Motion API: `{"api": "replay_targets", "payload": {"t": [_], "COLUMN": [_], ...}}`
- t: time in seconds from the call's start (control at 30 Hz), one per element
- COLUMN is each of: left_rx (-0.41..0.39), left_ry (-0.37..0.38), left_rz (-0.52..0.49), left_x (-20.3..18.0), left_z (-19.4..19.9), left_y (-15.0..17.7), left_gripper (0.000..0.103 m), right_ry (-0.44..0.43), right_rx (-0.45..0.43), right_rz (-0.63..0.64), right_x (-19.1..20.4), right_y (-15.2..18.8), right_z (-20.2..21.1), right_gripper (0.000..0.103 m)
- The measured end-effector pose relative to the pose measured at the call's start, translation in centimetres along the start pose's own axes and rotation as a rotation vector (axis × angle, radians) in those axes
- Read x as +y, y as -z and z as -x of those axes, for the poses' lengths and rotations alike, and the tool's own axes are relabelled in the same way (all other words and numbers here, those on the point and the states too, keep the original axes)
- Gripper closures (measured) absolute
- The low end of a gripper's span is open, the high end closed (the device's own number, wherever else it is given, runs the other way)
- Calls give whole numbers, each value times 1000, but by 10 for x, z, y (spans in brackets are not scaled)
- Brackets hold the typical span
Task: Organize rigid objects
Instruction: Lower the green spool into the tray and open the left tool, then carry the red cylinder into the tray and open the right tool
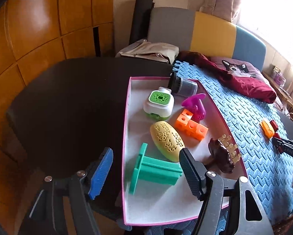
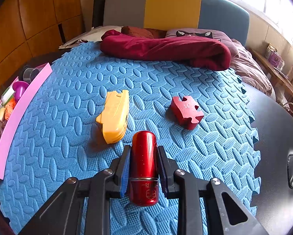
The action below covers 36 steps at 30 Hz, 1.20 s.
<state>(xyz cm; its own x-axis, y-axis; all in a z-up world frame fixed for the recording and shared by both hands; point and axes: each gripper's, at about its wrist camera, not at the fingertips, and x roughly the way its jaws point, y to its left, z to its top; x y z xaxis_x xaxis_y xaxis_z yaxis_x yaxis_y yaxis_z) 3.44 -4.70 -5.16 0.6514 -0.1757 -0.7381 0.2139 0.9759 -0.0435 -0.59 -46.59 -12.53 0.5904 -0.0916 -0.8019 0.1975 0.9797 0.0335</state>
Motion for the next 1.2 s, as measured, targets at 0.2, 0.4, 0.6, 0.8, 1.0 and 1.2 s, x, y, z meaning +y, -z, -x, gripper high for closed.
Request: {"api": "replay_targets", "payload": {"t": [0.2, 0.4, 0.6, 0.8, 1.0, 1.2], "left_rx": [-26, -63, -77, -85, -85, -81], "left_ry": [-25, -37, -40, -25, -31, -42], "left_rz": [31, 51, 62, 66, 72, 94], "left_x": [7, 20, 27, 30, 32, 40], "left_z": [4, 15, 21, 23, 23, 20], "left_y": [-2, -4, -4, -3, -3, -2], "left_gripper": [32, 32, 32, 32, 32, 32], "right_ry": [-20, -5, -105, -210, -360, -506], "right_rx": [30, 62, 47, -23, -79, -101], "right_rz": [-52, -141, -250, -196, -103, -2], "right_x": [-5, -2, 10, 64, 133, 217], "right_y": [-3, -6, -8, -26, -60, -88], "right_z": [-2, 0, 13, 38, 57, 63], "right_gripper": [78, 78, 78, 78, 78, 78]}}
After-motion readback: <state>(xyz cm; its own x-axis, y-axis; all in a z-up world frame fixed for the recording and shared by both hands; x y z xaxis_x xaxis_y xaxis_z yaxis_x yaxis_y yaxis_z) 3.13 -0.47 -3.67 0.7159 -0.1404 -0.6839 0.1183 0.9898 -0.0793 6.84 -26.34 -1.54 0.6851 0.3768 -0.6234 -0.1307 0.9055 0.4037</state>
